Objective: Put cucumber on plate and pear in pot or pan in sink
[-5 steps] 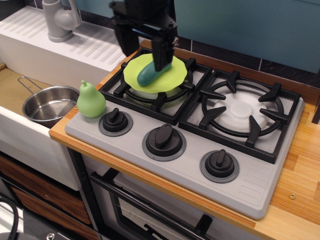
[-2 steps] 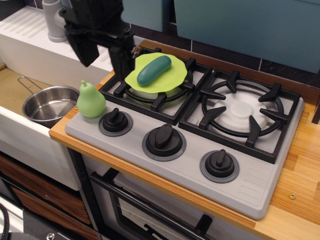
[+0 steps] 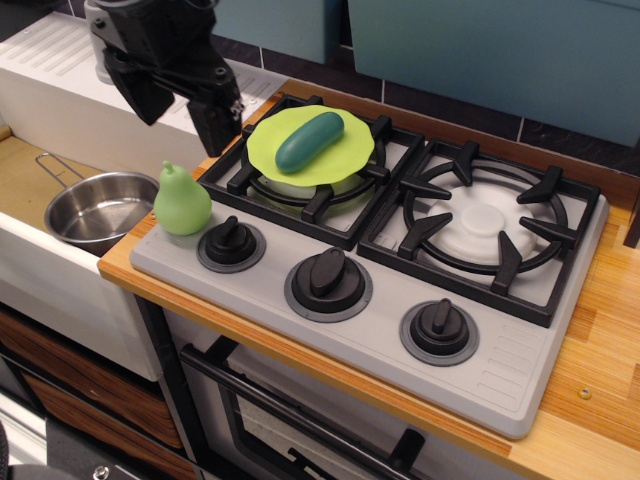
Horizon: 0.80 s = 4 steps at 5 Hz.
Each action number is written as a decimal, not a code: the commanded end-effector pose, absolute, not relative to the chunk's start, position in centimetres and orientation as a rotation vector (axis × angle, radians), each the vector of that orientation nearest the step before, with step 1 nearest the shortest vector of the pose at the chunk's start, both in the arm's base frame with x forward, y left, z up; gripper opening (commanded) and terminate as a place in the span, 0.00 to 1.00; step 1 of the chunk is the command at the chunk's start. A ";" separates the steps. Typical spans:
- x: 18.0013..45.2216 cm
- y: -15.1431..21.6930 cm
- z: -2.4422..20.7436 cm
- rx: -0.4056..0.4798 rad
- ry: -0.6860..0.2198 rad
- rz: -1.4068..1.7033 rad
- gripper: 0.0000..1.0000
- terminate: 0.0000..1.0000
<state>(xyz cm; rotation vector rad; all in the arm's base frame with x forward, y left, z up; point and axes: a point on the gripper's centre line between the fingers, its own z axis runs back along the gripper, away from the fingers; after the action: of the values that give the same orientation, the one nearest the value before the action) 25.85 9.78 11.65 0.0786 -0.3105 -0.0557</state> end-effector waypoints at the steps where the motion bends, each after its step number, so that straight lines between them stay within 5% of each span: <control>1: 26.3 11.6 12.7 0.155 -0.368 -0.061 1.00 0.00; 4: 26.1 11.4 10.3 0.139 -0.303 0.026 1.00 0.00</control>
<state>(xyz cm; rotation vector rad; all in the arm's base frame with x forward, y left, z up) 25.50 11.40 9.29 0.1236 -0.2758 0.0273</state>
